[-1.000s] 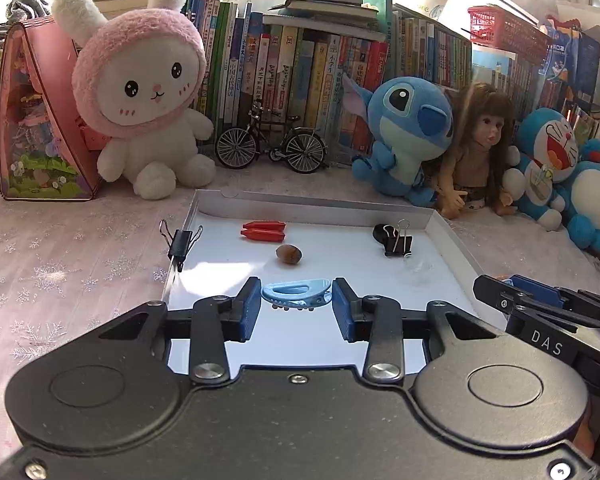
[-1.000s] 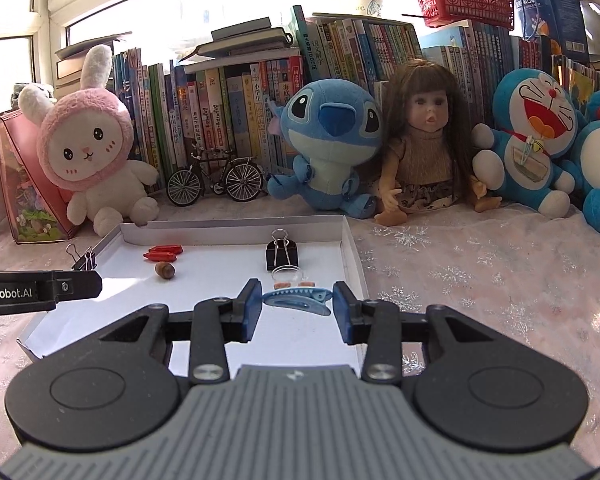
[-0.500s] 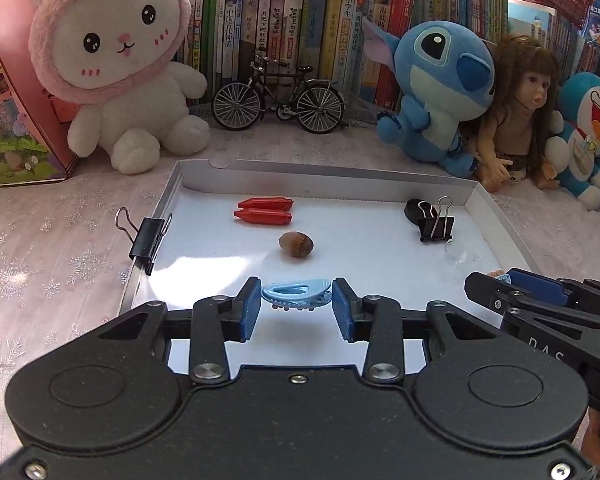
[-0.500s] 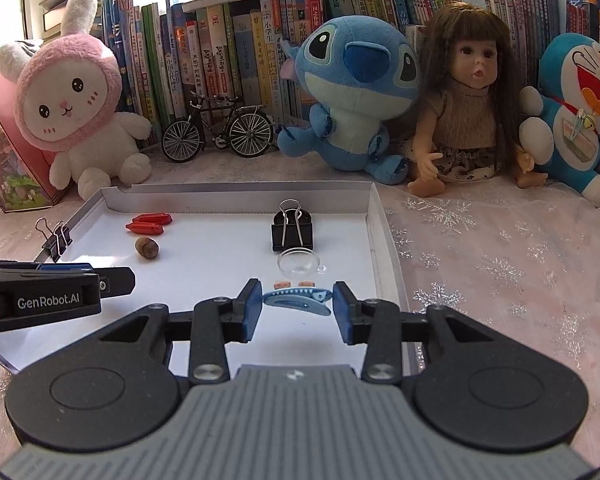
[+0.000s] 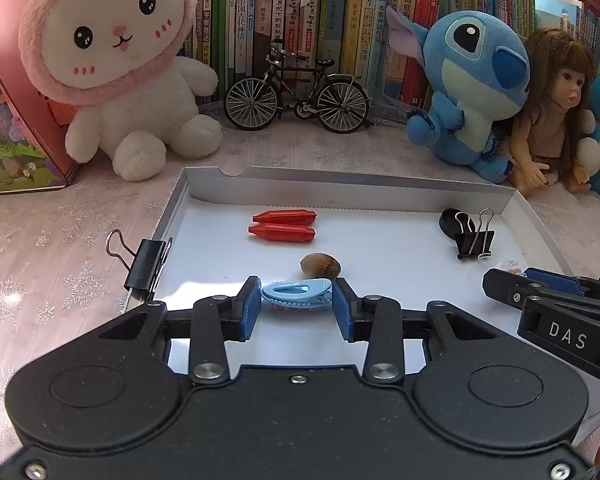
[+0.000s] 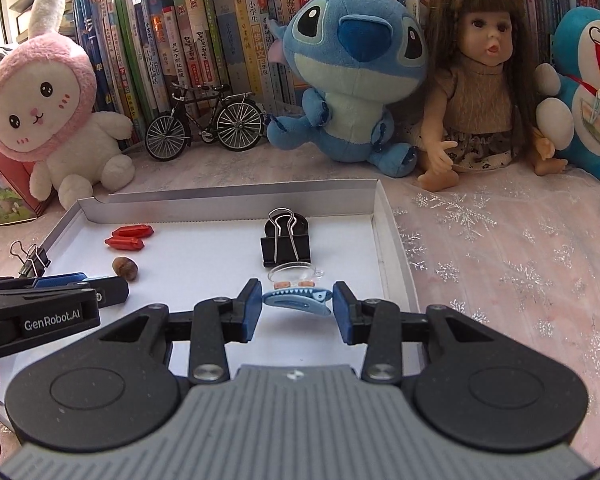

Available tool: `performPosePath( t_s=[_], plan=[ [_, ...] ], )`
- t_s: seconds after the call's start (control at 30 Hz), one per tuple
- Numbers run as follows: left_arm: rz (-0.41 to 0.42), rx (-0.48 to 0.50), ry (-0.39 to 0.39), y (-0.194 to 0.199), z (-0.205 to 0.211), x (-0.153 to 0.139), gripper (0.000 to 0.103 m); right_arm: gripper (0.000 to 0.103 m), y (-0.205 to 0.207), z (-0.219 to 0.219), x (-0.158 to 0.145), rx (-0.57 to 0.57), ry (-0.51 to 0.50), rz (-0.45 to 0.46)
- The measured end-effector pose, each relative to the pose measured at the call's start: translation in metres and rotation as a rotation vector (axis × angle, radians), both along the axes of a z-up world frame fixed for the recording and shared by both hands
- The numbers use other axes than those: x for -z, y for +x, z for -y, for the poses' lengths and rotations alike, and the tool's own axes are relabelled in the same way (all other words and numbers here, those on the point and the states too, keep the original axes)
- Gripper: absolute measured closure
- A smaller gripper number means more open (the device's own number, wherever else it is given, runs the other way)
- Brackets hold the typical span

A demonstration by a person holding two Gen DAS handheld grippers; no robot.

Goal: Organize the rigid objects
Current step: 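Carry the blue clip with the right tool while the left tool carries the light blue clip over the tray, then open the right tool to drop its clip while the left tool releases the light blue clip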

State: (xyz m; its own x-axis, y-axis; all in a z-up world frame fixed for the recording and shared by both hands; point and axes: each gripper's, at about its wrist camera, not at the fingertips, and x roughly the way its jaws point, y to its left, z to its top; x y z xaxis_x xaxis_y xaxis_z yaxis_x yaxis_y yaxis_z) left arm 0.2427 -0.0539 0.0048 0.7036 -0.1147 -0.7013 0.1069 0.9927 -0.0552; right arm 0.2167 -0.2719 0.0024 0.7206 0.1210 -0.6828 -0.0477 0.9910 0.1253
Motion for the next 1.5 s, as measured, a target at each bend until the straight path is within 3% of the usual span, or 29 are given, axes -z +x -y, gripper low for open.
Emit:
performPosePath(
  t_s=[0.77,0.9,1.0,1.17,1.5],
  plan=[
    [0.037,-0.007,0.043,0.005,0.002,0.003,0.065,0.055,0.007,-0.003,0.006,0.013,-0.015,-0.004],
    [0.033,-0.012,0.039,0.005,0.001,0.003,0.057,0.055,0.007,-0.004,0.006,0.006,-0.021,-0.003],
    [0.03,-0.015,0.042,0.005,0.0,0.003,0.053,0.045,0.006,-0.004,0.005,0.006,-0.021,0.004],
    [0.022,-0.017,0.027,0.002,-0.004,0.001,0.046,0.044,0.002,-0.006,0.005,-0.011,-0.032,0.008],
    [0.022,-0.014,0.01,-0.008,-0.013,-0.003,0.035,0.032,-0.01,-0.008,0.001,-0.028,-0.026,0.022]
  ],
)
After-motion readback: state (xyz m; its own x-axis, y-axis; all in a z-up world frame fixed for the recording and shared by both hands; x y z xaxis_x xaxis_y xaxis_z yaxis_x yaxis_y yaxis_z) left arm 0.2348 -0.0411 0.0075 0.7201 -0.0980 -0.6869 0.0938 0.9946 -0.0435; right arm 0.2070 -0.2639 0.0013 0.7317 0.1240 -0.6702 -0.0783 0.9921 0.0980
